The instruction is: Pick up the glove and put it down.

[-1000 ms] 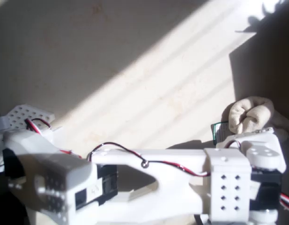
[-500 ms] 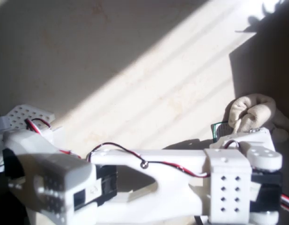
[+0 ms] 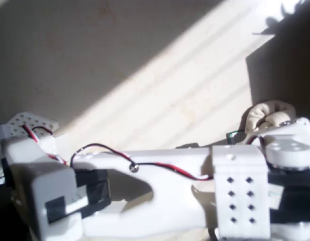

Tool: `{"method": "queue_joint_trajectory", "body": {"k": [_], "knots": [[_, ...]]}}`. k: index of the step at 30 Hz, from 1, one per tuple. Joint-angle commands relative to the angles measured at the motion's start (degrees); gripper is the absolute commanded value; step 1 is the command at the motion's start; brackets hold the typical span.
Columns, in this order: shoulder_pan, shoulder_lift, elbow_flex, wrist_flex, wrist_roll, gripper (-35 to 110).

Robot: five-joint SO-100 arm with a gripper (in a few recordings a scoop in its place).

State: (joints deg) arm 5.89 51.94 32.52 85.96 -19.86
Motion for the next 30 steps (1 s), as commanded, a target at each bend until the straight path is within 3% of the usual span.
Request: {"method": "queue_joint_trajectory", "body": {"k": [1,8,23,30], "knots": [[-4.92,4.75,-1.32,0.26,0.44,26],[-10.72,1.85,-1.23,-0.44,0.53,26],[-10.11,-2.55,-1.23,-0.70,2.55,25],[-10.28,-5.71,-1.85,-0.70,2.37,13]]}}
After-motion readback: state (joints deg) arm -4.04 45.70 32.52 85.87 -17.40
